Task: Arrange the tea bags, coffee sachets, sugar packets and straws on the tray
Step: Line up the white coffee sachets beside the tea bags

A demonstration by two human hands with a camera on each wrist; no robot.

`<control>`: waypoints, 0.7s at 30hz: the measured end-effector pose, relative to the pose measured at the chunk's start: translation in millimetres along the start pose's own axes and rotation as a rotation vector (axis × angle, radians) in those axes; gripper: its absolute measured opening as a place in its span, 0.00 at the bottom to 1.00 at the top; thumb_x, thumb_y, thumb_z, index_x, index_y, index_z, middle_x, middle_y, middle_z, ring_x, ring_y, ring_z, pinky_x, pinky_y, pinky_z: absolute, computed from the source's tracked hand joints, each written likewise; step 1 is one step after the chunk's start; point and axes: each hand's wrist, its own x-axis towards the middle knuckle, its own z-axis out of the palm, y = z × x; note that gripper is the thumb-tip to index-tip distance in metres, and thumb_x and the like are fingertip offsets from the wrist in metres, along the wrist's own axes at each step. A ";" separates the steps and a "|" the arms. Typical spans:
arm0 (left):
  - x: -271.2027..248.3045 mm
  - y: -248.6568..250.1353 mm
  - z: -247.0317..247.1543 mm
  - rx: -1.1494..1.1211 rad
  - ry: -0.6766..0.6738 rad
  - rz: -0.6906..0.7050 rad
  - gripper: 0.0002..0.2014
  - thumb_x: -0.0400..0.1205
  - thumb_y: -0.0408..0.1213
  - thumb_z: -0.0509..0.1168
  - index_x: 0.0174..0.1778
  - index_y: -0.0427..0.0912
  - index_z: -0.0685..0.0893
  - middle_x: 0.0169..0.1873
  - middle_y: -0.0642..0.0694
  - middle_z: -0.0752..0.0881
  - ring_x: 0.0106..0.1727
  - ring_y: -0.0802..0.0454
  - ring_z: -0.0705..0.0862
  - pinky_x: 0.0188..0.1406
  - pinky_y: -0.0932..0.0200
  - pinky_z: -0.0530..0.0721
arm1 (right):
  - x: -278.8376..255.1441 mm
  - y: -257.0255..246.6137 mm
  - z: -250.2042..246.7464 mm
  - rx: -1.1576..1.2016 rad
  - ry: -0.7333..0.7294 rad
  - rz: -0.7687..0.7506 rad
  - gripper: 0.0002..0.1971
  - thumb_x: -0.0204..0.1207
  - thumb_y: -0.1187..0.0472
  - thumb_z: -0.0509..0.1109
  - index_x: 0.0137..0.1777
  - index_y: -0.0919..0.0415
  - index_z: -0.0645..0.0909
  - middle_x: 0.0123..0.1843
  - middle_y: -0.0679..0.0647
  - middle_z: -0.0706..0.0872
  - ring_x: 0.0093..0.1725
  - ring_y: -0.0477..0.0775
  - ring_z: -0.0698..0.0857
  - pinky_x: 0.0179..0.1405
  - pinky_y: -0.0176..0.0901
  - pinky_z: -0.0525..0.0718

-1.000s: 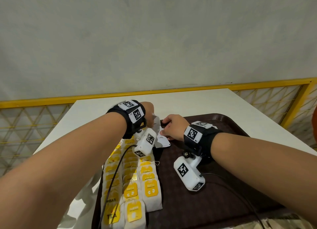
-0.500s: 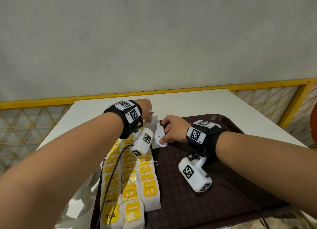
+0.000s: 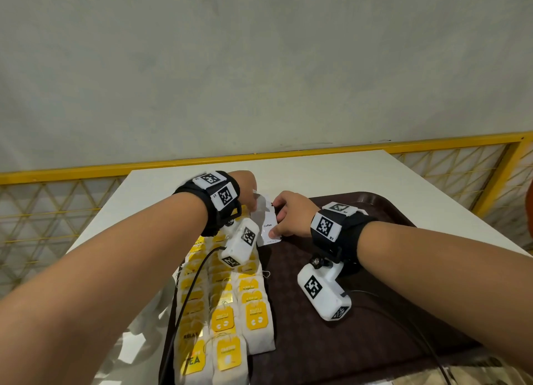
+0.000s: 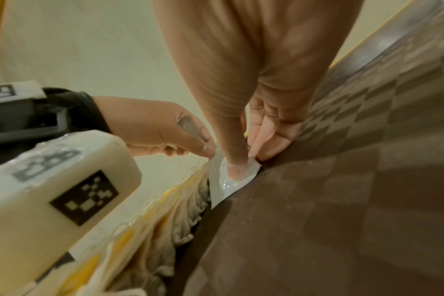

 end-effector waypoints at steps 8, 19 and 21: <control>-6.1 -5.9 -2.4 -0.060 0.056 0.011 0.17 0.80 0.43 0.68 0.56 0.34 0.86 0.55 0.40 0.86 0.54 0.45 0.82 0.50 0.55 0.78 | -6.7 5.9 -5.2 0.086 0.026 0.036 0.36 0.62 0.57 0.85 0.69 0.62 0.74 0.55 0.57 0.86 0.55 0.57 0.86 0.60 0.52 0.85; -31.0 -23.9 -8.5 -0.602 0.136 -0.103 0.13 0.86 0.42 0.59 0.48 0.37 0.84 0.37 0.44 0.80 0.33 0.52 0.75 0.32 0.62 0.72 | 0.9 -14.8 12.6 0.123 -0.023 0.115 0.19 0.72 0.76 0.65 0.31 0.54 0.64 0.35 0.50 0.70 0.46 0.55 0.75 0.32 0.36 0.72; -36.5 -21.3 -8.1 -0.618 0.134 -0.108 0.15 0.88 0.42 0.56 0.49 0.37 0.85 0.32 0.46 0.76 0.29 0.52 0.71 0.28 0.63 0.69 | 2.7 -17.2 16.9 0.059 -0.009 0.122 0.18 0.73 0.72 0.65 0.31 0.53 0.62 0.34 0.50 0.69 0.46 0.56 0.73 0.28 0.36 0.71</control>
